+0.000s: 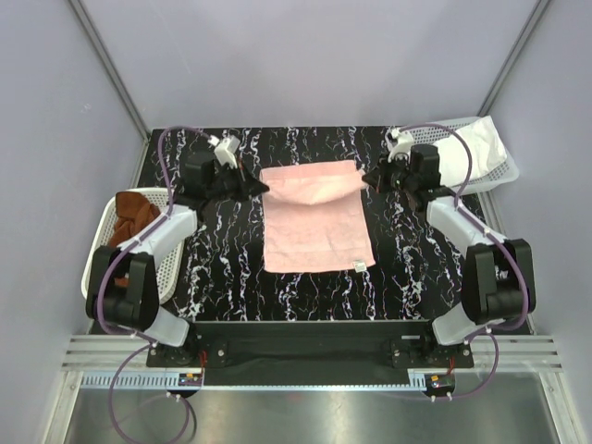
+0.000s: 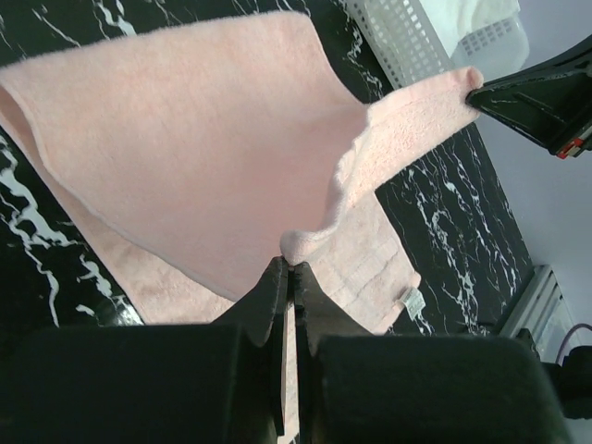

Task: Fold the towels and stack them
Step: Fold the towel

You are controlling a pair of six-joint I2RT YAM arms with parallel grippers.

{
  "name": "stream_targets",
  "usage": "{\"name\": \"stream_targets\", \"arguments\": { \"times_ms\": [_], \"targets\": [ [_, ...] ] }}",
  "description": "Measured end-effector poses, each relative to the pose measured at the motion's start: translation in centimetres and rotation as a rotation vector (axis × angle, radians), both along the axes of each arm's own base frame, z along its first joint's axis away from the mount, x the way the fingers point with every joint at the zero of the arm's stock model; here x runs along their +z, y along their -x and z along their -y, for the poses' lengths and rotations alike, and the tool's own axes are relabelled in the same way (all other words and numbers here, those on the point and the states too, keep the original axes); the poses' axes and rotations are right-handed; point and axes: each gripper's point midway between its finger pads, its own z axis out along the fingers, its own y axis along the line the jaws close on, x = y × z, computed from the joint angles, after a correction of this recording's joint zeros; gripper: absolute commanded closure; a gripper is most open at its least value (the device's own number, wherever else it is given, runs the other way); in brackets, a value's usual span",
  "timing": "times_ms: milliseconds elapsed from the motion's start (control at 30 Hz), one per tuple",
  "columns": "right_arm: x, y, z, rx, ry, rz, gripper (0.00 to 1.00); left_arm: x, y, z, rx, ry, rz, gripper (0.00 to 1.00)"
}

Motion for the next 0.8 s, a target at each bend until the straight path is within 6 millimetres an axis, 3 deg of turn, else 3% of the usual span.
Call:
{"name": "stream_targets", "arguments": {
  "times_ms": [300,467,567,667,733,800],
  "targets": [
    [-1.0,5.1,0.0,-0.026,-0.102,-0.078,1.00,-3.1,5.6,3.0,-0.095,-0.019,-0.079,1.00],
    [-4.8,9.5,0.3,-0.068,-0.164,-0.205,0.99,-6.3,8.6,2.4,-0.075,-0.057,-0.162,1.00],
    [-6.6,11.0,0.8,-0.107,-0.160,-0.273,0.98,-8.6,10.5,1.8,-0.055,-0.094,-0.227,1.00],
    [-7.3,12.1,1.1,-0.132,-0.159,-0.316,0.96,-9.5,11.7,1.9,-0.058,-0.115,-0.250,1.00],
    [-7.4,12.6,1.3,-0.152,-0.167,-0.337,0.87,-9.9,12.3,1.9,-0.057,-0.126,-0.253,0.99],
    [-7.5,13.1,1.4,-0.167,-0.178,-0.364,0.78,-10.2,12.7,1.9,-0.057,-0.133,-0.259,0.86]
  ]
}}
